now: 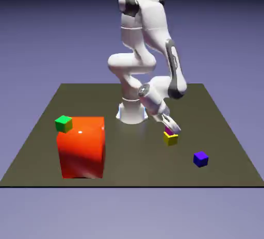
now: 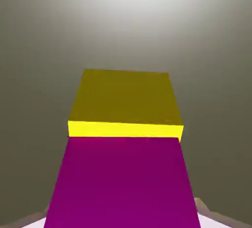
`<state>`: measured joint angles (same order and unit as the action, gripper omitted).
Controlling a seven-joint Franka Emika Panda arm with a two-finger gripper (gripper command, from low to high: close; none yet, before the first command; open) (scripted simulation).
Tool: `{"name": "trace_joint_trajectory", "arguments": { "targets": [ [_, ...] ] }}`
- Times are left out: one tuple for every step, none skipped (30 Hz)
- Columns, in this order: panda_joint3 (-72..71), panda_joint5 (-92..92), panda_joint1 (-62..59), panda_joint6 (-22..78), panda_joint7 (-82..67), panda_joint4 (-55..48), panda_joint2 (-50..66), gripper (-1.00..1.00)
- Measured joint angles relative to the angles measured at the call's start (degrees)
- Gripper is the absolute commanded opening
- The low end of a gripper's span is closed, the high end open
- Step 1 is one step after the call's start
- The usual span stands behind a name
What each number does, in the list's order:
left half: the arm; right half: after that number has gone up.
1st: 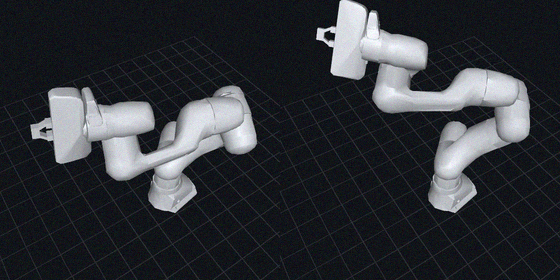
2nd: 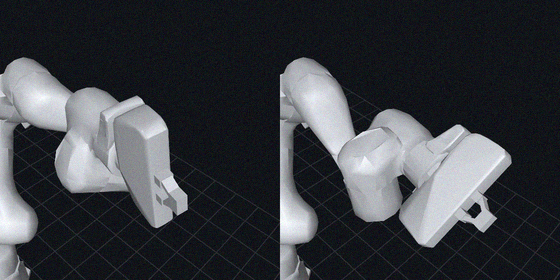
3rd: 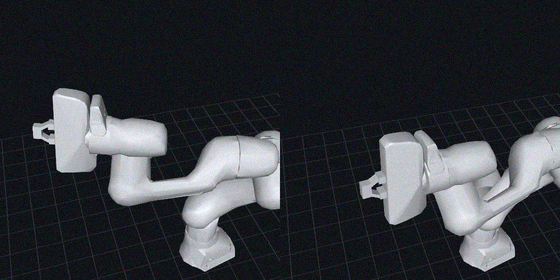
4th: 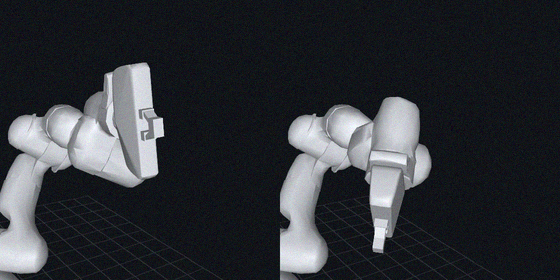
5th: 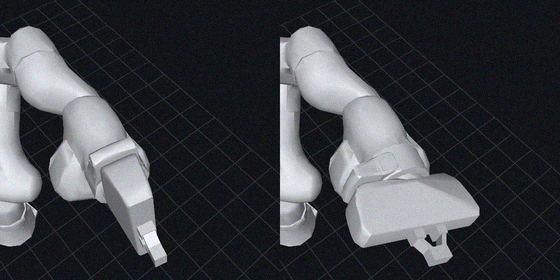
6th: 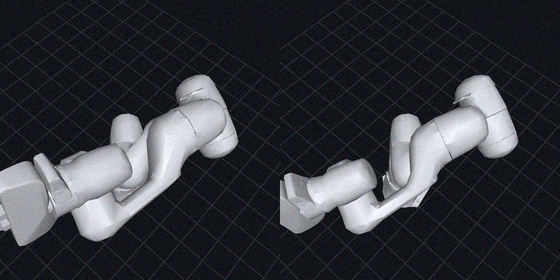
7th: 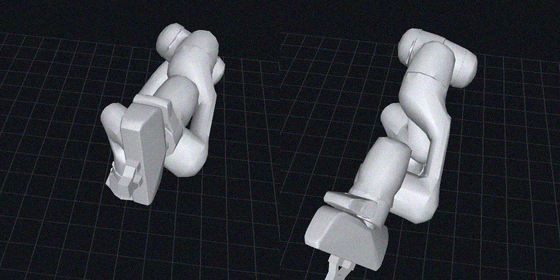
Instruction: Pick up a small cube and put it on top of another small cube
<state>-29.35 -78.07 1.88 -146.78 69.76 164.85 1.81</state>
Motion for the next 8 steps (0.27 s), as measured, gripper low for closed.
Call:
{"name": "trace_joint_trajectory", "arguments": {
  "targets": [
    [0.5,1.7,0.1,1.6,1.4,0.5,-2.1,1.00],
    [0.9,3.4,-1.2,3.1,2.8,0.9,-4.1,1.00],
    [1.4,5.1,-1.2,4.7,4.3,1.4,-6.2,1.00],
    [1.8,6.8,-1.6,6.2,5.7,1.8,-8.3,1.00],
    [2.3,8.5,-2.0,7.8,7.1,2.3,-10.4,1.00],
    [2.8,10.2,-2.4,9.3,8.5,2.7,-12.4,1.00],
    [3.2,11.9,-2.8,10.9,10.0,3.2,-14.5,1.00],
    [3.7,13.6,-3.2,12.4,11.4,3.6,-16.6,1.00]
  ]
}}
